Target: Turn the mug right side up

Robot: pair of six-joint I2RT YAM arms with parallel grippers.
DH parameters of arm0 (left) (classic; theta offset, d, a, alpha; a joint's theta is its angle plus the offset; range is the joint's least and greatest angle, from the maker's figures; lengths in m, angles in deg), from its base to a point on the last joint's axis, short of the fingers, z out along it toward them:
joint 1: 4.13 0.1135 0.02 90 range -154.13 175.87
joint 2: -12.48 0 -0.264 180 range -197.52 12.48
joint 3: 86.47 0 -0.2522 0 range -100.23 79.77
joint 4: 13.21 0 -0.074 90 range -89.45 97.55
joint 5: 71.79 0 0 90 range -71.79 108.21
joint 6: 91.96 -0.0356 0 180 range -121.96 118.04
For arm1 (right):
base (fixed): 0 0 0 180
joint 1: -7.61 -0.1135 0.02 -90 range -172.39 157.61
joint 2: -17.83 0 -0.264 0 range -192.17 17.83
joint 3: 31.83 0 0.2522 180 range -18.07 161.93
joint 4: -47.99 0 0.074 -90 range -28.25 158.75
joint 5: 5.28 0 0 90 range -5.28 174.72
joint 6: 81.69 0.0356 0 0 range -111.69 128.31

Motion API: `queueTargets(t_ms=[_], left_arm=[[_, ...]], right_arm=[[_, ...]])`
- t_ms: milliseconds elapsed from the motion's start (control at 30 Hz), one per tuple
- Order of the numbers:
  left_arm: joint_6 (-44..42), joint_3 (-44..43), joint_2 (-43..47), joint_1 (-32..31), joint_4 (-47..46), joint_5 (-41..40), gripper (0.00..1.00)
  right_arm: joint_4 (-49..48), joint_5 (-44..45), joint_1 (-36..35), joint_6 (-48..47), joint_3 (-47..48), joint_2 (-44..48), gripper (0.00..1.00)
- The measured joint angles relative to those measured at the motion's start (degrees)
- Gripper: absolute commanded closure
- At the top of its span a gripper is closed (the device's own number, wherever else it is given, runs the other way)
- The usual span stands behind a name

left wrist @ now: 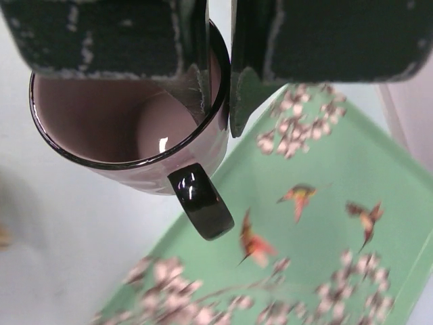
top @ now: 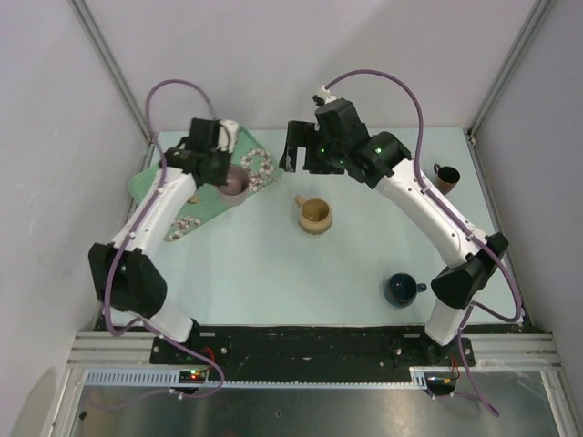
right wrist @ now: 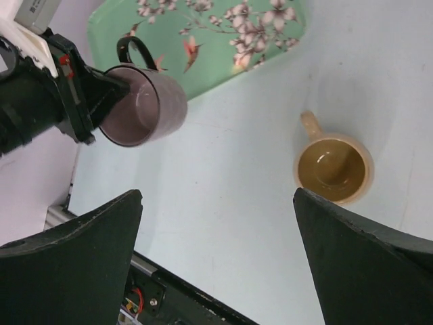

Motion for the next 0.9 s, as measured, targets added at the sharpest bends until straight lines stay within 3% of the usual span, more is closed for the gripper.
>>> queueTargets(t_ms=[100,300,500,700,833,900], left_arm=[[-0.74,5.18,3.50,7.80,-0.04,1.55,1.00],[-4.48,17.44,13.05,32.24,-1.16,3.80,1.00],[-9.84,28.65,17.66,50.40,-4.04,7.10,1.00],[-15.98,37.99,17.38,58.93,-9.01,10.40,1.00],[-17.70,39.36,13.18,62.95,-11.37,14.56,1.00],[-17.99,38.75,10.73,65.16,-13.05,17.66,0.94]], right_arm=[[-3.28,-2.51,0.00,-0.87,-3.34,2.32,0.01],[-7.45,-5.55,0.02,-2.67,-8.79,4.09,0.01],[-10.21,-8.00,0.00,-4.57,-9.68,4.09,0.01],[-12.09,-9.46,-0.11,-6.10,-9.66,4.09,0.00],[-12.02,-9.92,-0.20,-6.95,-9.35,3.96,0.01],[-11.96,-9.94,-0.31,-7.34,-9.14,3.93,0.00]])
